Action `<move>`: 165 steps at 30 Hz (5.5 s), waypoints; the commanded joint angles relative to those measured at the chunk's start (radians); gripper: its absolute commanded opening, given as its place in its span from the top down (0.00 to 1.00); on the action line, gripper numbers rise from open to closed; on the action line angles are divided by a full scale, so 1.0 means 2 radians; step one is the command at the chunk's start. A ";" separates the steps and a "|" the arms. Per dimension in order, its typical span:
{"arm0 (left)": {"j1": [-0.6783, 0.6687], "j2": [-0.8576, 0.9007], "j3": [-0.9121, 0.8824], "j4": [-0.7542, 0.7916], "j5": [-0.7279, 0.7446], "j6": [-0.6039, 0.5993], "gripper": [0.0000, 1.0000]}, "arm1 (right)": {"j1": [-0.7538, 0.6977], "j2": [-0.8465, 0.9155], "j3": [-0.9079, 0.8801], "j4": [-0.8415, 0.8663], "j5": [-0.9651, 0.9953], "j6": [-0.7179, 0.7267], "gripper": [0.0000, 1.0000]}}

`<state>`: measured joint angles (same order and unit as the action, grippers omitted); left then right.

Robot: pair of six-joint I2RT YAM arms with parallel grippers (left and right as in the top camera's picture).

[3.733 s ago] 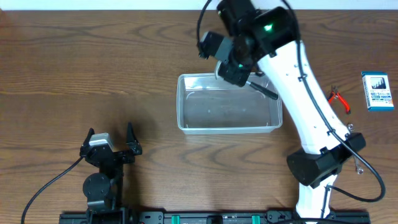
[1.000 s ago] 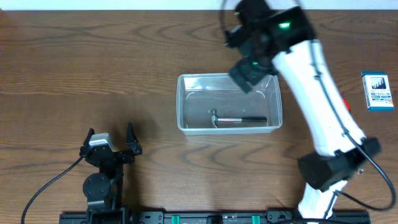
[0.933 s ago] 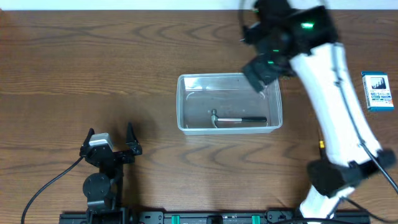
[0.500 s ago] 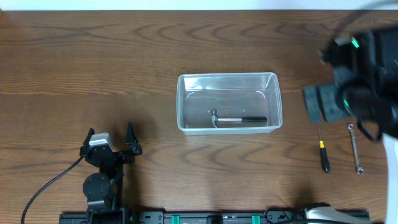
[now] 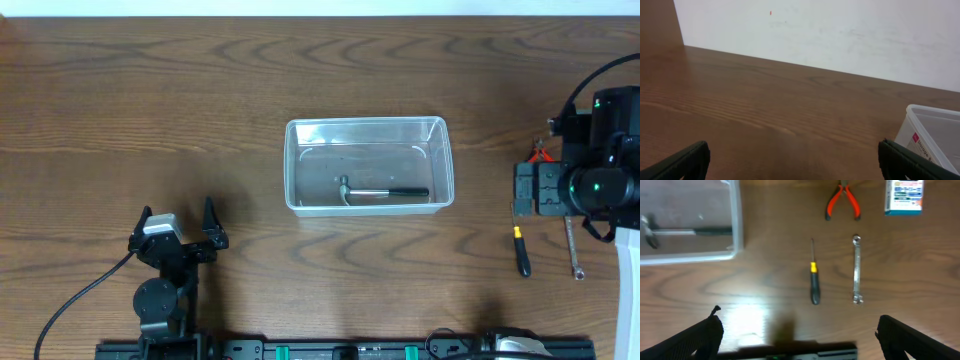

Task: Pack container
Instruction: 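Open the right gripper and move it toward the screwdriver and wrench, then lower the right gripper over the yellow-handled screwdriver's handle, then close the right gripper on the screwdriver handle and lift it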

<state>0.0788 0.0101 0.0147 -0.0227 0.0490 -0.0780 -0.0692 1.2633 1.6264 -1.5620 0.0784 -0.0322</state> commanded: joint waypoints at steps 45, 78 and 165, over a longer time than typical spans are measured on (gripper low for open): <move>0.003 -0.003 -0.005 -0.024 -0.008 0.003 0.02 | -0.119 -0.019 -0.250 0.166 -0.101 -0.121 0.01; 0.003 -0.003 -0.005 -0.023 -0.008 0.003 0.02 | -0.120 0.161 -0.260 0.287 -0.092 -0.147 0.01; 0.003 -0.003 -0.005 -0.024 -0.008 0.003 0.02 | -0.163 0.180 -0.407 0.369 -0.012 -0.196 0.01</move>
<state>0.0788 0.0101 0.0158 -0.0250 0.0490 -0.0780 -0.3824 1.6192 0.8299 -0.8314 0.0494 -0.4103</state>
